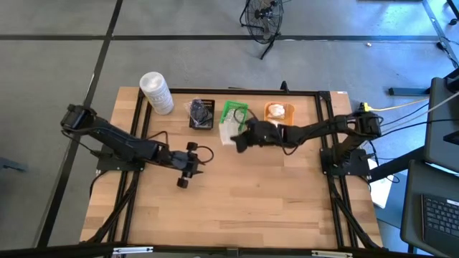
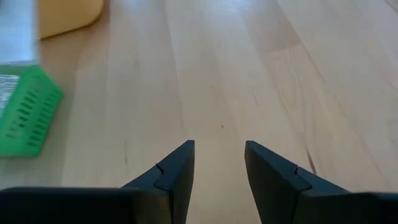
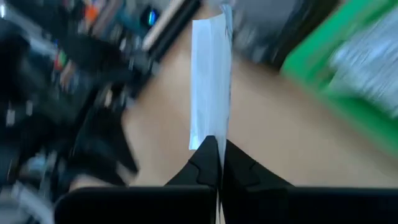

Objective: Pick & Place Travel size toiletries
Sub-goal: Put the white bandage pack into the green bin

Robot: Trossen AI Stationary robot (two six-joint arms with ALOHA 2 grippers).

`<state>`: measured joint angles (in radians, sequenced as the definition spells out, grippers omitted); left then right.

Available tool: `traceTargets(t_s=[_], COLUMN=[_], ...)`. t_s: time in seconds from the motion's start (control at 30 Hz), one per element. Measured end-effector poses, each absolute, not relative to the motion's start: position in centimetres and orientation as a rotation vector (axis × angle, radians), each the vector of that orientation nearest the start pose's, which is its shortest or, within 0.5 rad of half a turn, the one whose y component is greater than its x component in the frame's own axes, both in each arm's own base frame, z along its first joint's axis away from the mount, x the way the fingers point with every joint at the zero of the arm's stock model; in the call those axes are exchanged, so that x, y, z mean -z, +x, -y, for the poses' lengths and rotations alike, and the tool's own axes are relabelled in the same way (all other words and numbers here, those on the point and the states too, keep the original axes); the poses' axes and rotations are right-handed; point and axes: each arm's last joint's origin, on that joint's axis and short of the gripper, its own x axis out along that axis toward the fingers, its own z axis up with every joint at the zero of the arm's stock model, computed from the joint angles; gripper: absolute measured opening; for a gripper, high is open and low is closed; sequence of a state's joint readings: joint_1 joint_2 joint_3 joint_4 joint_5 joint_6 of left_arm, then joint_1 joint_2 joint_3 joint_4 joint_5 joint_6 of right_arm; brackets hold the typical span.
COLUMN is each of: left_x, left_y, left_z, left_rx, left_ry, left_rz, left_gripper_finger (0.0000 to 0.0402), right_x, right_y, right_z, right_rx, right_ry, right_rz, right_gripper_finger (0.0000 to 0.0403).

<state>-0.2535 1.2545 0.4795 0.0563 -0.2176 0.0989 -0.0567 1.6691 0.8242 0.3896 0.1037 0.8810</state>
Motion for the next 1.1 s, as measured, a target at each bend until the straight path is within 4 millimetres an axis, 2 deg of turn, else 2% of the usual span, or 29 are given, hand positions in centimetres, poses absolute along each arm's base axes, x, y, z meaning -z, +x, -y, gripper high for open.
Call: traceTargets(t_s=[0.3, 0.53, 0.77, 1.1], left_x=[-17.0, -17.2, -17.2, -17.2], left_y=[20.7, 20.6, 20.6, 20.6], left_z=[4.7, 4.6, 4.6, 4.6], left_rx=[0.044, 0.045, 0.045, 0.042], left_ry=[0.248, 0.263, 0.265, 0.254], left_rz=[-0.639, -0.628, -0.628, -0.628], left_gripper_finger=[0.0139, 0.0139, 0.0139, 0.0139], right_x=[-18.7, -18.8, -18.5, -16.2], right_y=[33.5, 32.9, 33.2, 33.7], right_z=[7.3, 9.6, 9.0, 8.8], right_rx=[0.563, 0.639, 0.626, 0.657], right_ry=[0.906, 0.995, 1.022, 1.038], right_rz=[-0.159, -0.093, -0.102, -0.172], right_gripper_finger=[0.0000, 0.0002, 0.0001, 0.0001])
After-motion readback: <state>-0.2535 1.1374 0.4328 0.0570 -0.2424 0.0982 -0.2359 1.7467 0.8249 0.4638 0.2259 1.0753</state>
